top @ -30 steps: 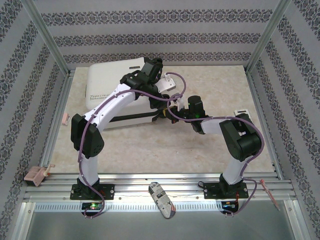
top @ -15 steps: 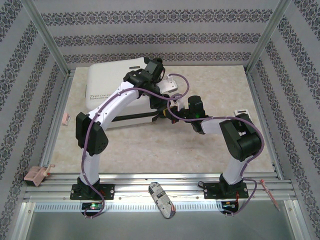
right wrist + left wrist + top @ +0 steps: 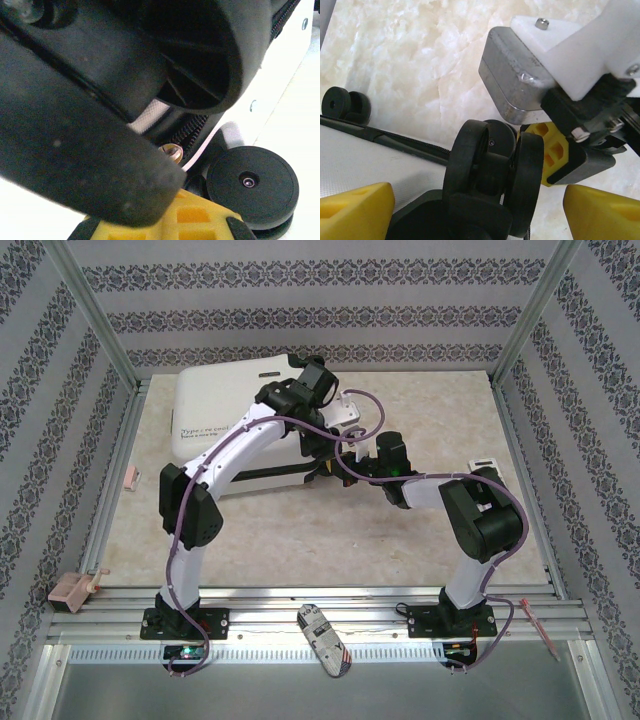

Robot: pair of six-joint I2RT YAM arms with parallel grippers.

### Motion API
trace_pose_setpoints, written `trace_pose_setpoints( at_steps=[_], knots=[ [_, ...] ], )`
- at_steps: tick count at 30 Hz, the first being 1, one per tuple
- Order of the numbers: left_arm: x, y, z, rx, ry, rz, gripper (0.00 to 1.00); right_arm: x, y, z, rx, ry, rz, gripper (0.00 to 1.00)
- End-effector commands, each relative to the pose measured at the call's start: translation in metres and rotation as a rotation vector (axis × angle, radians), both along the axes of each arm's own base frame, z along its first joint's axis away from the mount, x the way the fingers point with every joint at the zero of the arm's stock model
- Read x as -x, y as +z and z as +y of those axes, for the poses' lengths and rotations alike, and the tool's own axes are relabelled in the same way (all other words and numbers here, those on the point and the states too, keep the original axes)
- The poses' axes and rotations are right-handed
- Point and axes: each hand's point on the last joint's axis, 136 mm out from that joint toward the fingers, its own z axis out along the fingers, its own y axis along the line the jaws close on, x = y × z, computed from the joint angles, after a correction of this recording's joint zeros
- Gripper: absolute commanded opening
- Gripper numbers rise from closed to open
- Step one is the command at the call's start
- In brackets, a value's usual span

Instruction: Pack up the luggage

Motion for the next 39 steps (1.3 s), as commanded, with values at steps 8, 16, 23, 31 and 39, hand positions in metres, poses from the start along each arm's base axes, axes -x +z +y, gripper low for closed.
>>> trace_pose_setpoints(
  at_steps=[8, 16, 23, 31, 39],
  knots=[
    [-0.023, -0.045, 0.009, -0.149, 0.0, 0.015, 0.88, 0.009, 0.052, 0.013, -0.11, 0.116, -0.172, 0.0],
    [-0.032, -0.026, 0.008, -0.131, 0.003, -0.055, 0.92, 0.008, 0.049, 0.014, -0.114, 0.118, -0.168, 0.0],
    [-0.045, -0.017, 0.008, -0.137, 0.022, -0.118, 0.93, 0.008, 0.048, 0.015, -0.12, 0.119, -0.167, 0.0],
    [-0.049, 0.008, 0.003, -0.07, 0.031, -0.17, 0.94, 0.008, 0.047, 0.013, -0.121, 0.117, -0.168, 0.0],
    [-0.034, 0.034, -0.001, 0.059, 0.003, -0.128, 0.94, 0.009, 0.048, 0.01, -0.123, 0.111, -0.171, 0.0]
  ],
)
